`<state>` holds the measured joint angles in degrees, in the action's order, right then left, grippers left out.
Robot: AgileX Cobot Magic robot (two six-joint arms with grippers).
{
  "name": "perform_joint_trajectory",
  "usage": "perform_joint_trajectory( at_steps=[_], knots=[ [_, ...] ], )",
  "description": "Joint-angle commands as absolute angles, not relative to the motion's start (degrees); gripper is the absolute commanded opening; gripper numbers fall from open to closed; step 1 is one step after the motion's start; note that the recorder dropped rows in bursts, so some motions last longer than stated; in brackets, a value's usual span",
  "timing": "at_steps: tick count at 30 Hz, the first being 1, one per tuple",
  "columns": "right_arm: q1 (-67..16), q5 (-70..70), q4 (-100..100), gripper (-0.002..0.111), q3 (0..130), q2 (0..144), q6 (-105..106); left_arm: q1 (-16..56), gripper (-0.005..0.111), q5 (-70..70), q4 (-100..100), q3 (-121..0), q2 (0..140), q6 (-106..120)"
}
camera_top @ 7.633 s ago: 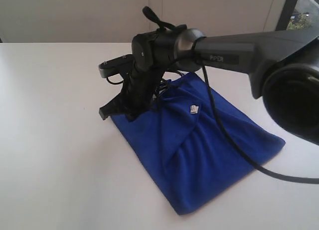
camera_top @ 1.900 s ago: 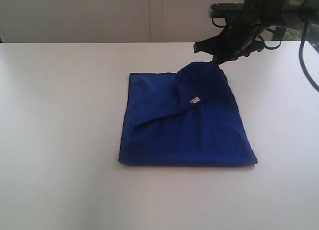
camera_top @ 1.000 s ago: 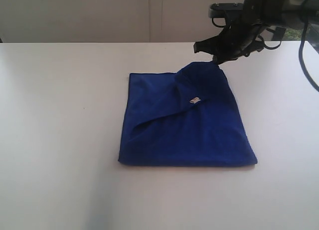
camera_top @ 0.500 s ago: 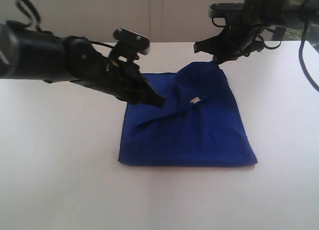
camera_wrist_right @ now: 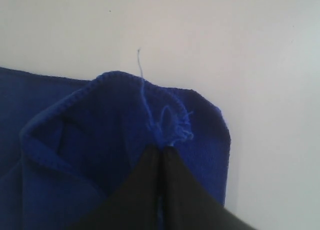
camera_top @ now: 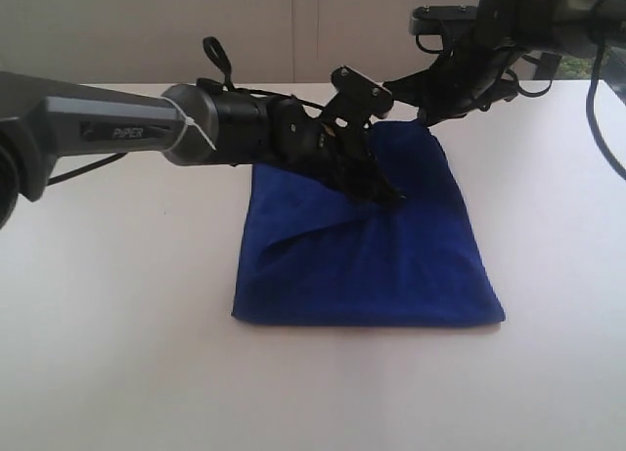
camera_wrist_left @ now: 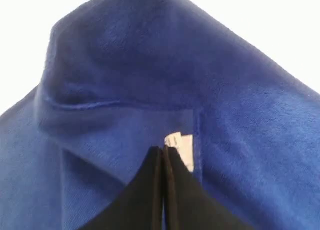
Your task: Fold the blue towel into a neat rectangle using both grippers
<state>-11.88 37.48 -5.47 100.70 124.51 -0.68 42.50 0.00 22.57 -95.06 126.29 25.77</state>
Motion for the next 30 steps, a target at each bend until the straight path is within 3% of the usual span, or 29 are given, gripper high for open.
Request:
perform_joint_trajectory(
  at_steps=[1,7,11,16,30],
  knots=[
    [-11.80,36.98,-5.35,0.000,100.54,124.52,0.00,43.99,0.000,1.30,21.81,-98.46,128.62,28.65],
    [-11.80,36.81,-5.50,0.000,100.54,124.52,0.00,44.85,0.004,2.25,21.81,-98.89,129.69,33.04],
    [-11.80,36.81,-5.50,0.000,100.54,124.52,0.00,45.36,0.027,1.37,21.81,-98.89,129.69,33.04],
    [-11.80,36.81,-5.50,0.000,100.54,124.52,0.00,45.36,0.044,-0.67,21.81,-99.76,131.55,33.18],
    [-11.80,36.81,-5.50,0.000,100.54,124.52,0.00,45.36,0.047,-1.97,21.81,-102.74,135.24,33.18]
  ],
)
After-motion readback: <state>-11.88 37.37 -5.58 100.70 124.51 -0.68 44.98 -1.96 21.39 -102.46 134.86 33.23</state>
